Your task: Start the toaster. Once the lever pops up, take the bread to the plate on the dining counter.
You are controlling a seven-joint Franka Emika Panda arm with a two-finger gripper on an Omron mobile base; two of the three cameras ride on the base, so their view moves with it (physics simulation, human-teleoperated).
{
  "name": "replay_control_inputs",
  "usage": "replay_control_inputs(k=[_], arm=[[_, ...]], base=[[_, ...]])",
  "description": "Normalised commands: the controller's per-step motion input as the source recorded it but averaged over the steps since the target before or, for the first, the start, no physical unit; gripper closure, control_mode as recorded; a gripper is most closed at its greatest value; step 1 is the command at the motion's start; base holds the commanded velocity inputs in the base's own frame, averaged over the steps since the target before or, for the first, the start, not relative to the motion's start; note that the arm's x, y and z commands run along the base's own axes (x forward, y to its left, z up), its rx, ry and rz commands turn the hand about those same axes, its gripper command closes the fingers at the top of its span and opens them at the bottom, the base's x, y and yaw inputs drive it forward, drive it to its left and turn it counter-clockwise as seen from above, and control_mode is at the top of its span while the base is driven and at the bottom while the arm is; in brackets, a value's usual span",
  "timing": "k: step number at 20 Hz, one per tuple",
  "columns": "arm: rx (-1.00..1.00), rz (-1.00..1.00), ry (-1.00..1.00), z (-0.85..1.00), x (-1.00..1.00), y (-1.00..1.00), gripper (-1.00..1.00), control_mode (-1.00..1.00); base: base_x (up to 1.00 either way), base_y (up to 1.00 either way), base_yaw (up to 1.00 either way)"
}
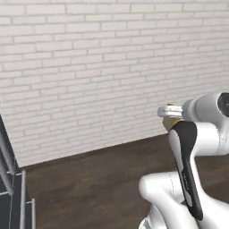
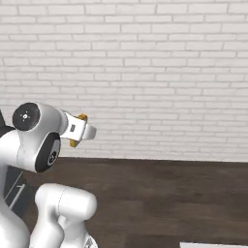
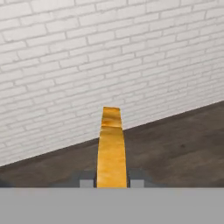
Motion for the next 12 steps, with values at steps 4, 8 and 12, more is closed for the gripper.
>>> replay_control_inputs(k=[4, 8, 12], arm=[[0.00, 0.00, 0.00, 0.00, 0.00, 0.00, 1.00, 1.00], [0.00, 0.00, 0.00, 0.00, 0.00, 0.00, 1.00, 1.00], [0.00, 0.00, 0.00, 0.00, 0.00, 0.00, 1.00, 1.00]], base=[[1.00, 0.00, -0.30], [1.00, 0.00, -0.33], [1.00, 0.00, -0.40]])
